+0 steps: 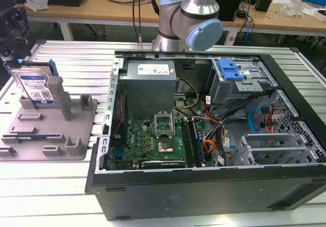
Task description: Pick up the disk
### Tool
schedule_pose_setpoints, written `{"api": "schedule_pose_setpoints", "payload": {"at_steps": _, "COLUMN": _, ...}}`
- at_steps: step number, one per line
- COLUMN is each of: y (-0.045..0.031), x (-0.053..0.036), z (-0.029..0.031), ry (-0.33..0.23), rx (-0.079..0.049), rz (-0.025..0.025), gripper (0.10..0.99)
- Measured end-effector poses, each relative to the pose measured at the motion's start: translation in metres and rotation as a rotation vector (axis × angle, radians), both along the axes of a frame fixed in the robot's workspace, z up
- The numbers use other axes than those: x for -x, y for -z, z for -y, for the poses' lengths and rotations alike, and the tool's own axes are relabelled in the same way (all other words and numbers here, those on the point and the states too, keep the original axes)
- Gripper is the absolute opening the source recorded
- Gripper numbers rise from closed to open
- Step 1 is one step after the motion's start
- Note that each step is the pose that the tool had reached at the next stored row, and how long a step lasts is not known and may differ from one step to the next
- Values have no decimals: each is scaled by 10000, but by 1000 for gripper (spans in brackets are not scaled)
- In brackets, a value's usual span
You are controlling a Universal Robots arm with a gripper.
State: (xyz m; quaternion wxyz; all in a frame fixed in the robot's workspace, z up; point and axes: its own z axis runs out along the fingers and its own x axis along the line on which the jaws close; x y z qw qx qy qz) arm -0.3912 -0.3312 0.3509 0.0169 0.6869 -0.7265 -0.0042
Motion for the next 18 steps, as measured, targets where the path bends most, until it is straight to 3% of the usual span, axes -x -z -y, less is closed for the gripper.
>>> {"api": "schedule_pose_setpoints", "payload": {"at_steps": 4, "y": 1, "x": 30, "z": -153, "ry": -109, "rx": 12, "rz": 1, "gripper": 541}}
{"api": "schedule_pose_setpoints", "payload": {"at_steps": 7, "y": 5, "x": 178, "z": -240, "ry": -109, "rx": 18, "rz": 1, "gripper": 541}}
{"api": "schedule_pose_setpoints", "payload": {"at_steps": 13, "y": 14, "x": 295, "z": -248, "ry": -335, "rx": 28, "rz": 2, "gripper": 541}}
{"api": "schedule_pose_setpoints", "payload": {"at_steps": 18, "y": 14, "x": 298, "z": -248, "ry": -341, "rx": 32, "rz": 1, "gripper": 541}}
